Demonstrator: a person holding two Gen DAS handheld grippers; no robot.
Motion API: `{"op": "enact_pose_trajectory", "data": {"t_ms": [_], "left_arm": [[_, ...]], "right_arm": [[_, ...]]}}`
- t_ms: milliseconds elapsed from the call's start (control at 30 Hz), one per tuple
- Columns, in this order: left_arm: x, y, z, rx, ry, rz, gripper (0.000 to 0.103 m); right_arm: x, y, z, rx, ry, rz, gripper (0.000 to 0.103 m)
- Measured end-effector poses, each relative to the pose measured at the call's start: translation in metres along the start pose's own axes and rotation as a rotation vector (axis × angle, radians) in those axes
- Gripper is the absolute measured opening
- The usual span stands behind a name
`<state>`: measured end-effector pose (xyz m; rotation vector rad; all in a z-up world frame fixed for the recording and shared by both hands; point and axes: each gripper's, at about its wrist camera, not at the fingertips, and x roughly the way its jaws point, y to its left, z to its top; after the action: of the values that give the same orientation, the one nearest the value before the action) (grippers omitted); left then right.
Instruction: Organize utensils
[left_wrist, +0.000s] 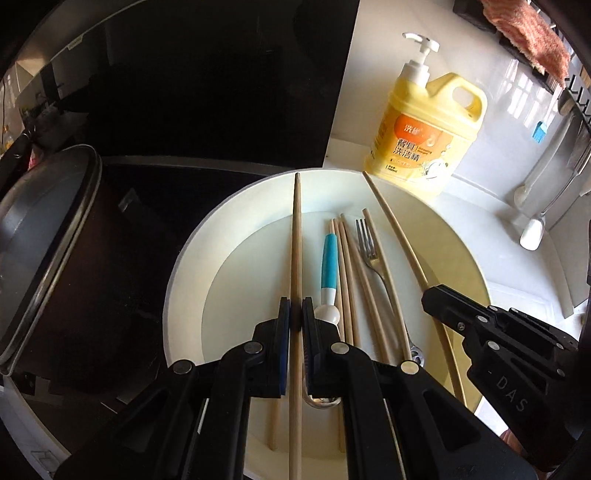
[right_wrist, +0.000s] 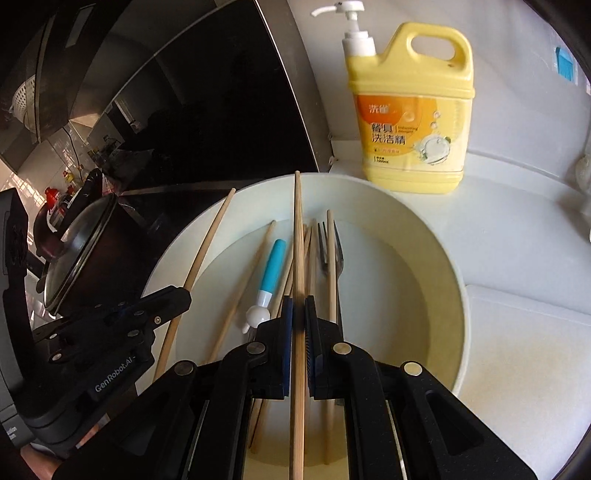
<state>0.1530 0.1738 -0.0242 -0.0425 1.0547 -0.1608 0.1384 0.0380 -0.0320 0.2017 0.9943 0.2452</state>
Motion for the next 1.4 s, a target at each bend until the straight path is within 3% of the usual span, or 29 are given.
{"op": "enact_pose_trajectory", "data": {"t_ms": [467,500,533,567,633,700,800,867,1000,1400], "left_arm": [[0.034,0.004,-0.005,-0.056,0.100,0.002,0.011],[0.033,0.005,-0.005,-0.066,0.104,0.006,0.015],[0.031,0.005,-0.005,-0.075,0.103,0.007,0.026],[0.029,0.006,-0.006,-0.084,0.100,0.013,0.046],[0.019,0.009,-0.007,-0.105,0.068,0.032,0.074],[0.007,0.010,-0.008,-0.104,0.036,0.055,0.075],[-0.002,0.010,-0.010,-0.101,0.038,0.087,0.078],[-0.007,0.010,-0.011,-0.107,0.039,0.104,0.086],[-0.015,0.007,-0.013,-0.104,0.047,0.137,0.089],[-0.039,-0.008,-0.018,-0.089,0.035,0.175,0.095]], "right_arm": [[0.035,-0.001,-0.003,-0.004,0.130,-0.014,0.007],[0.033,-0.001,-0.004,-0.009,0.125,-0.017,0.011],[0.030,-0.001,-0.004,-0.015,0.121,-0.019,0.013],[0.025,-0.002,-0.005,-0.022,0.112,-0.023,0.017],[0.014,-0.003,-0.005,-0.036,0.091,-0.034,0.021],[0.004,-0.007,-0.005,-0.044,0.072,-0.043,0.023],[-0.008,-0.013,-0.006,-0.040,0.059,-0.053,0.037],[-0.016,-0.016,-0.008,-0.034,0.054,-0.052,0.041],[-0.026,-0.018,-0.010,-0.038,0.060,-0.063,0.051],[-0.050,-0.017,-0.015,-0.053,0.068,-0.092,0.062]]}}
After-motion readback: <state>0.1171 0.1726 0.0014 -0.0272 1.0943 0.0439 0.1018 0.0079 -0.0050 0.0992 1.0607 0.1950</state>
